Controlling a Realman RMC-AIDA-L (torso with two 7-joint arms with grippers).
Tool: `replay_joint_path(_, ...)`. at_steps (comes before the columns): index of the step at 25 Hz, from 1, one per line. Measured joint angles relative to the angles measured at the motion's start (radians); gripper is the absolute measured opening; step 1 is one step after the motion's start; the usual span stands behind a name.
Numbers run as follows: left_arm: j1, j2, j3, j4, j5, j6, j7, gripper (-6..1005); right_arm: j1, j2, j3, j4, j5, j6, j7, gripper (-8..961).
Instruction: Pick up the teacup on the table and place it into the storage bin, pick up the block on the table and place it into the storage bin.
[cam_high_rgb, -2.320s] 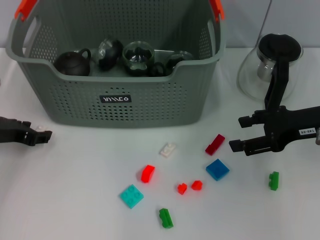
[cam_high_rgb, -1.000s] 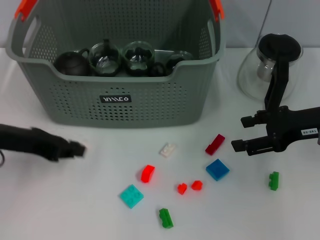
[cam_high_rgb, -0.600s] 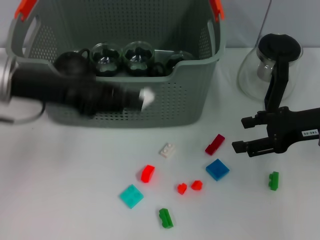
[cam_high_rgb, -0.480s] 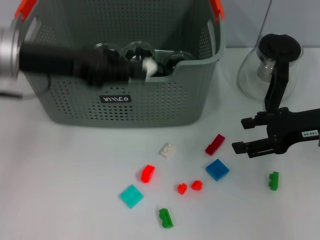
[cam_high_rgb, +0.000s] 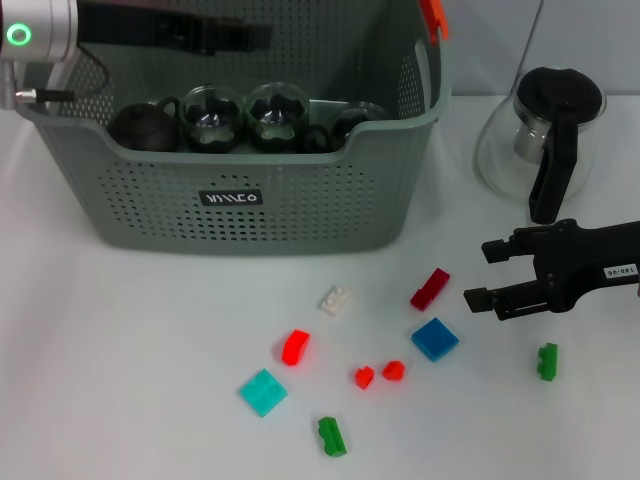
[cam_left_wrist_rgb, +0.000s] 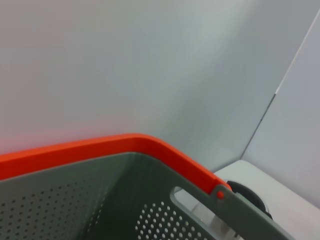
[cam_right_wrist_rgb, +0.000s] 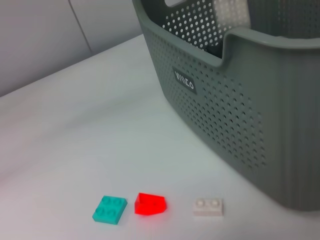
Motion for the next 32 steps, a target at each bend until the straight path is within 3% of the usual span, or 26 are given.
replay_joint_path(7,0.012,0.001,-0.021,0.021,-0.092,0.036,-0.003,521,0.000,0.000,0.001,0.000,0.000,0.000,-0.002,869)
replay_joint_path(10,0.035,0.000,-0.042,0.035,-0.215,0.164,0.069,624,0.000,0.000,0.001,0.000,0.000,0.000,-0.006,869)
replay_joint_path(12,0.053,-0.001,-0.049,0.035,-0.306,0.321,0.180,702,0.000,0.000,0.000,0.000,0.000,0.000,-0.007,869)
replay_joint_path(15,0.080,-0.011,-0.034,0.032,-0.327,0.529,0.316,832,0.001,-0.001,-0.005,0.000,0.000,-0.001,-0.008,869)
replay_joint_path(17,0.105,-0.024,-0.002,0.034,-0.300,0.576,0.352,884,0.002,-0.002,-0.007,0.000,-0.001,-0.005,-0.009,869)
replay_joint_path(22,0.185,-0.072,0.092,0.059,-0.143,0.572,0.444,922,0.006,-0.004,-0.002,0.000,-0.017,-0.015,-0.011,869)
replay_joint_path(27,0.226,-0.116,0.162,0.106,0.041,0.469,0.472,961,0.008,-0.005,0.000,0.000,-0.020,-0.015,-0.006,869)
replay_joint_path(32,0.229,-0.135,0.273,0.146,0.155,0.342,0.428,959,0.010,0.000,0.001,0.000,-0.020,-0.012,0.001,869)
